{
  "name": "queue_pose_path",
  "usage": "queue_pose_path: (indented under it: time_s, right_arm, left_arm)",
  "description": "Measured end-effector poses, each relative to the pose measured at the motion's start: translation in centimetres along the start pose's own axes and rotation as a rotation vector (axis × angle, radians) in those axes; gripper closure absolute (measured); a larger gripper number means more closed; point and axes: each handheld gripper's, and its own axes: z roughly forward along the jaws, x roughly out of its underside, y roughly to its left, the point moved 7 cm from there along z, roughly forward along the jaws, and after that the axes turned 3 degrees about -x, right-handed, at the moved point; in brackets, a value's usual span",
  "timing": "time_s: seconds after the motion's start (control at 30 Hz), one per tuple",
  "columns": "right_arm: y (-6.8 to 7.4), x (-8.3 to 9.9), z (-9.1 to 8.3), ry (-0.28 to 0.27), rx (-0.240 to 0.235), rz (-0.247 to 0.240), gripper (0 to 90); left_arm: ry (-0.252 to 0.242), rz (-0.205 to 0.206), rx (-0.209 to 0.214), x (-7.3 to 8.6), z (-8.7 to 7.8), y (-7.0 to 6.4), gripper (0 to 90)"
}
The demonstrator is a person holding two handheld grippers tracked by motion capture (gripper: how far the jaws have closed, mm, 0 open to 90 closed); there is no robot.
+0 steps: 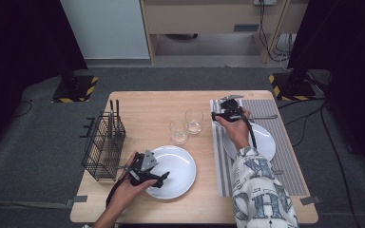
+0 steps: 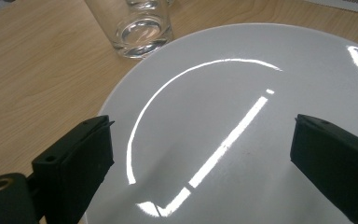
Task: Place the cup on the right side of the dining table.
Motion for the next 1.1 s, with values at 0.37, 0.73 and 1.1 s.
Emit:
queue_pose_path:
  time_s: [0.37,0.73,1.1]
  right_arm:
    - [-0.17,0.65,0.25,0.003,-0.002,0.019,19.9]
    - [-0.01,0.82,0.30,0.008,-0.003,0.015,19.9]
    - [-0.15,0.99,0.31,0.008,-0.005,0.022,19.9]
  left_arm:
    - [-0.004,0.006,0.000,-0.09,0.00,-0.07,5.2]
    - [-0.004,0.013,0.001,-0.14,-0.03,-0.18,5.2]
    - [-0.002,0.015,0.001,-0.12,-0.01,-0.19,5.2]
